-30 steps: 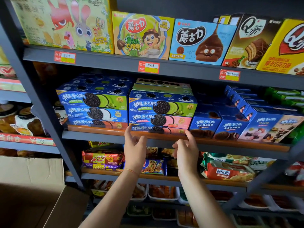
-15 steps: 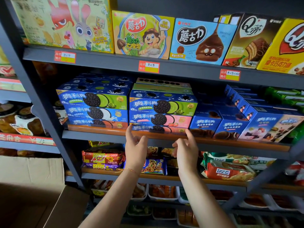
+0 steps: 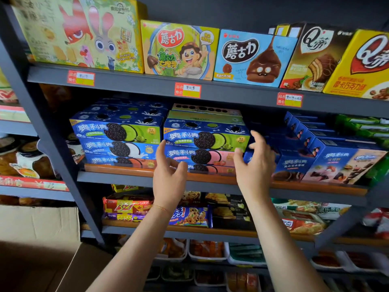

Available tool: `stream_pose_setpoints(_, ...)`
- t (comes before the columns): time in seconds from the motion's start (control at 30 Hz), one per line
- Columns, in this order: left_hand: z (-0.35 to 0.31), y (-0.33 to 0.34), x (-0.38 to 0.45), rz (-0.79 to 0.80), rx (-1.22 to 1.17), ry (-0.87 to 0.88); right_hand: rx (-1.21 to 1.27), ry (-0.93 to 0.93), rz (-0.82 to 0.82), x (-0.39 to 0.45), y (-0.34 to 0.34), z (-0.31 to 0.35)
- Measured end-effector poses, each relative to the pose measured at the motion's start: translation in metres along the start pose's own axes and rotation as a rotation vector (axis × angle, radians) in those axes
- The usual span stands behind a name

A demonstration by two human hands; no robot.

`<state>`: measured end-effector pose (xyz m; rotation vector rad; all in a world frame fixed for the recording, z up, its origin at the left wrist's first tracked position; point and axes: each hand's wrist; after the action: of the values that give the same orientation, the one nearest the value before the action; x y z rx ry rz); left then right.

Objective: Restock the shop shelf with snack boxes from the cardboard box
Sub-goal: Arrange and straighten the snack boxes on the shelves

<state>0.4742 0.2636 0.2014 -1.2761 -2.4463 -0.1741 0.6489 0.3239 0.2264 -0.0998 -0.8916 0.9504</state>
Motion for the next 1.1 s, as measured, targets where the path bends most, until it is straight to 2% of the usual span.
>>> stream_pose_setpoints(0.1,-0.001,0.001,-0.002,0.000,0.001,0.016,-0.070,0.013,0.060,0.004,0.002,-0.002)
stream_pose_setpoints(0.3,0.000,0.001,-0.002,-0.009,0.014,0.033,-0.087,-0.017,0.038,0.005,0.003,0.000)
stream_pose_setpoints(0.37,-0.005,0.000,-0.002,-0.052,0.148,0.211,-0.104,-0.038,0.031,0.005,0.004,-0.003)
stream_pose_setpoints(0.47,-0.019,0.003,0.013,-0.098,0.583,0.760,-0.126,-0.063,0.033,0.007,0.004,-0.007)
stream_pose_setpoints(0.53,-0.030,0.006,0.034,0.013,0.798,0.963,-0.141,-0.077,0.036,0.007,0.005,-0.008)
stream_pose_setpoints(0.6,-0.039,0.011,0.052,0.192,0.961,0.966,-0.145,-0.099,0.032,0.007,0.003,-0.008)
stream_pose_setpoints(0.67,-0.041,0.014,0.063,0.345,1.076,0.898,-0.119,-0.110,0.031,0.008,-0.002,-0.009)
stream_pose_setpoints(0.73,-0.039,0.016,0.066,0.410,1.103,0.858,-0.090,-0.125,0.024,0.013,-0.012,-0.017)
stream_pose_setpoints(0.87,-0.041,0.027,0.062,0.349,1.058,0.912,-0.243,-0.253,0.082,0.037,-0.037,-0.053)
stream_pose_setpoints(1.0,-0.057,0.063,0.050,0.383,0.972,1.103,-0.479,-0.287,0.341,0.061,-0.055,-0.082)
stream_pose_setpoints(1.07,-0.065,0.090,0.040,0.418,0.925,1.206,-0.470,-0.278,0.447,0.067,-0.063,-0.091)
stream_pose_setpoints(1.1,-0.067,0.104,0.035,0.436,0.909,1.236,-0.451,-0.279,0.439,0.070,-0.068,-0.095)
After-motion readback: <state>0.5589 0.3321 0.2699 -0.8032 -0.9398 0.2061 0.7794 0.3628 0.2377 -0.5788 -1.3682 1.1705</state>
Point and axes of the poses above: each hand's wrist, its own x-axis towards the middle knuckle, its own y-axis out of the palm, z = x × y, and after that the axes turned 8 degrees about y, right-handed
